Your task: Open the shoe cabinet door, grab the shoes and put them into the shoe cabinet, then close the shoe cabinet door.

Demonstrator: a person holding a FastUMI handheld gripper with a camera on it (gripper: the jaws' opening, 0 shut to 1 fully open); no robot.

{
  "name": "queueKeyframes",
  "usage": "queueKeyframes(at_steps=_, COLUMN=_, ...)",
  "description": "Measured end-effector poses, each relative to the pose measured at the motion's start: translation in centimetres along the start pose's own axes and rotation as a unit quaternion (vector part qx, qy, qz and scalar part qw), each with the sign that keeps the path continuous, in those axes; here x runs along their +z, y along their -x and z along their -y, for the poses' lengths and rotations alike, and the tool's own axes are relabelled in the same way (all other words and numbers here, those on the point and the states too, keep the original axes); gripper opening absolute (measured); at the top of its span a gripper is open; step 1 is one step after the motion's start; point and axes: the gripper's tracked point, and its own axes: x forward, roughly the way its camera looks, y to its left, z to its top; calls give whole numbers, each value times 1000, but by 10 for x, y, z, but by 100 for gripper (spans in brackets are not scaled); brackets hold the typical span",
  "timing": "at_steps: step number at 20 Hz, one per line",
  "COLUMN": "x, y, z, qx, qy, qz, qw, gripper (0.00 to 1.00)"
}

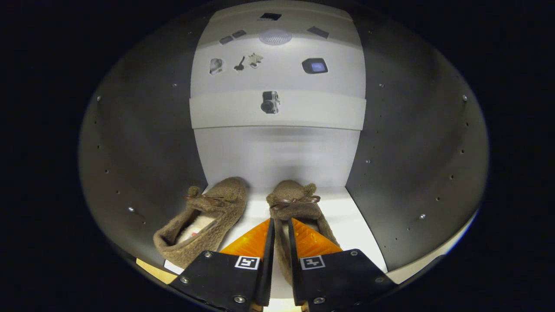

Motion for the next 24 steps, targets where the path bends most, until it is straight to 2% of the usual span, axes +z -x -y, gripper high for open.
queueKeyframes(at_steps=6, x=2, y=70, z=-3, qx=-9, qy=-6, qz=29, qw=1000, gripper=20)
queueKeyframes(at_steps=10, x=-7, y=126, z=-2, qx=-23, qy=7, qz=43, qw=999, gripper=20)
queueKeyframes(at_steps=13, x=-21, y=166, z=-11, qx=-18, qy=-8, qz=45, qw=999, gripper=20)
queueKeyframes(at_steps=17, x=-37, y=222, z=-8, qx=-44, qy=3, qz=64, qw=997, gripper=20)
queueKeyframes(at_steps=24, x=-82, y=310, z=8, qx=-86, qy=-27, qz=66, qw=994, gripper=20)
